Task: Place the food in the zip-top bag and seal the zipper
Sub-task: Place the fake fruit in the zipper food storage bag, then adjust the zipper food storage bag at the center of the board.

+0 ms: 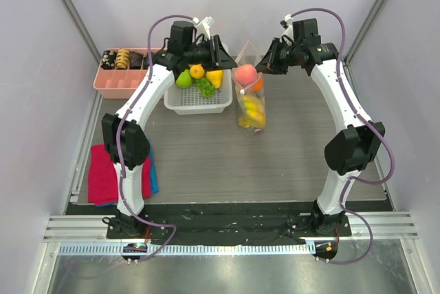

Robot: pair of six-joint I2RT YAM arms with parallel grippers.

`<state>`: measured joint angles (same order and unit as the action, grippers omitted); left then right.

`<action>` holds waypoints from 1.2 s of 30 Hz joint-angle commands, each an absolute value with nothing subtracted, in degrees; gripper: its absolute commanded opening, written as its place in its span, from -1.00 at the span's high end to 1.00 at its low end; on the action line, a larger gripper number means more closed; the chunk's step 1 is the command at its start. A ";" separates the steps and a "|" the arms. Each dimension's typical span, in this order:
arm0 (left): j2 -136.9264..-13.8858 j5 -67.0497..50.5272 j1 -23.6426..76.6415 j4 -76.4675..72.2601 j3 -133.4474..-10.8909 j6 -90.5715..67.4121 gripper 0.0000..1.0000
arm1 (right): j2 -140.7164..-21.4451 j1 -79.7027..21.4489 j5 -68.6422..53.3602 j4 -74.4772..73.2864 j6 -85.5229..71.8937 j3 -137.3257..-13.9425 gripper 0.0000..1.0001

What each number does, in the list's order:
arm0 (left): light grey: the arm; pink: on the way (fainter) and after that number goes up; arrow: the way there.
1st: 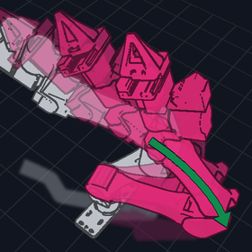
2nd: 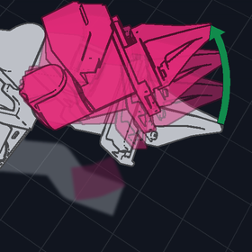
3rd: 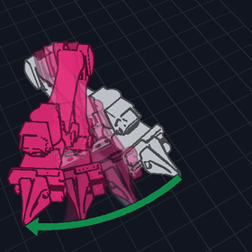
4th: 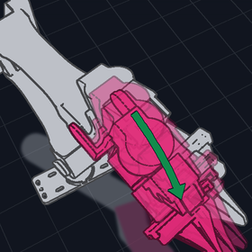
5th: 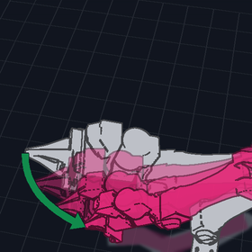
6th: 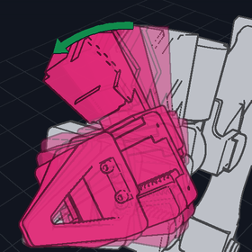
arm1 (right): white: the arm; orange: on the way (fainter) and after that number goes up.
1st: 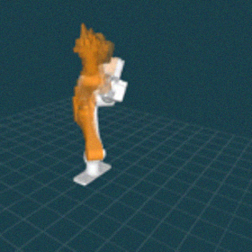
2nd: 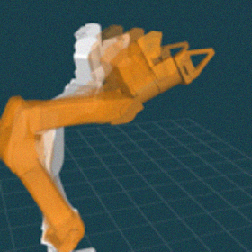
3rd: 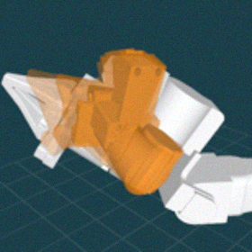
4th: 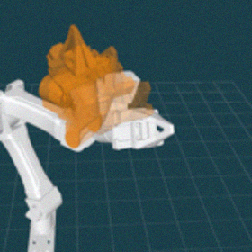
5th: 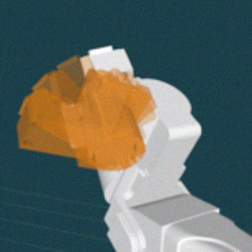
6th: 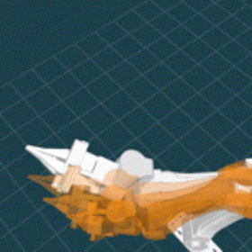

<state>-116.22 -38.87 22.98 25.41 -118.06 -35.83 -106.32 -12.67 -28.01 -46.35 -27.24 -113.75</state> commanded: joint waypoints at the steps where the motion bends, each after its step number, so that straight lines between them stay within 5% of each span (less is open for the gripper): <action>1: -116.81 -39.03 23.20 23.81 -119.18 -37.18 0.24 | -102.39 -12.92 -29.09 -44.56 -26.72 -114.17 0.98; 28: -115.84 -41.39 23.29 23.64 -116.46 -35.51 0.24 | -102.13 -12.22 -29.71 -44.38 -26.98 -113.38 0.98; 34: -115.14 -41.04 23.38 26.36 -115.48 -35.07 0.54 | -101.51 -12.04 -29.62 -44.47 -26.72 -112.85 0.98; 36: -114.61 -40.61 23.12 27.16 -116.36 -33.49 0.83 | -101.16 -11.69 -29.36 -44.82 -26.63 -112.85 0.98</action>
